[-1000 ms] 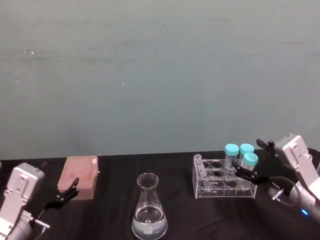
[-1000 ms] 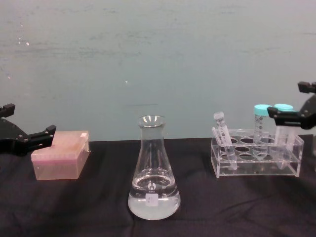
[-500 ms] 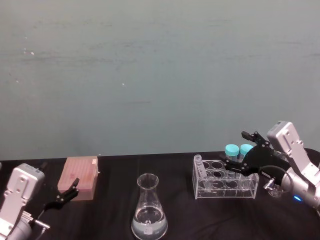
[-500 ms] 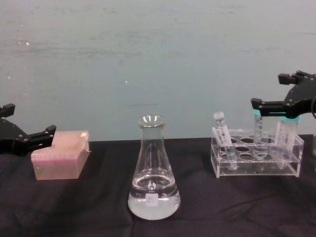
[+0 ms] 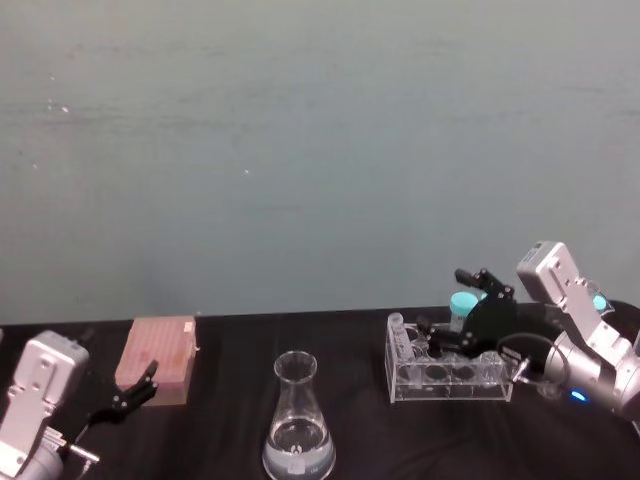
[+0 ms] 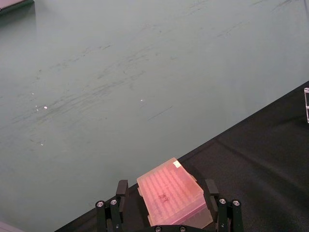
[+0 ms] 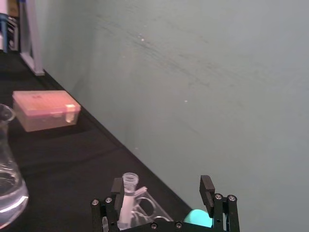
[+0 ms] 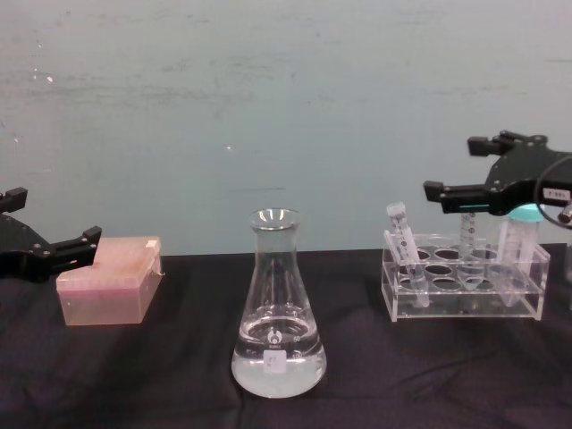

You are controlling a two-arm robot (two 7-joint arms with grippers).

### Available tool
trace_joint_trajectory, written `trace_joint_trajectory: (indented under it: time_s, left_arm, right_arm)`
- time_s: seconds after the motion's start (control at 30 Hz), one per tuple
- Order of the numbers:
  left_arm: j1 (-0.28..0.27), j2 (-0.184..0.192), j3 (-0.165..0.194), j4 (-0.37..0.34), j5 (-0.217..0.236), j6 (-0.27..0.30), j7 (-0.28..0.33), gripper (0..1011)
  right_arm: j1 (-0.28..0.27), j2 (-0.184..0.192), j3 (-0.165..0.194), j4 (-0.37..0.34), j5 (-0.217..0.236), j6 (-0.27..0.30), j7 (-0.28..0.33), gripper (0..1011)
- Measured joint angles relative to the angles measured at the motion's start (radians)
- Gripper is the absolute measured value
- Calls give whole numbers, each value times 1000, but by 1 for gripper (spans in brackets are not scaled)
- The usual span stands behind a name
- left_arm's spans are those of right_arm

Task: Pour the liquid from the test tube into the beaker using one hand.

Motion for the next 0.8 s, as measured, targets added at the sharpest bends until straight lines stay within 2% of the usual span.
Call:
trace_joint_trajectory:
  time_s: [0.33, 0.8]
  left_arm:
    - [0, 0, 0, 0, 0, 0, 0, 1000]
    - [0, 0, 0, 0, 0, 0, 0, 1000]
  right_arm:
    - [42, -46, 7, 95, 34, -5, 104, 1003]
    - [119, -101, -9, 249, 44, -17, 185, 1003]
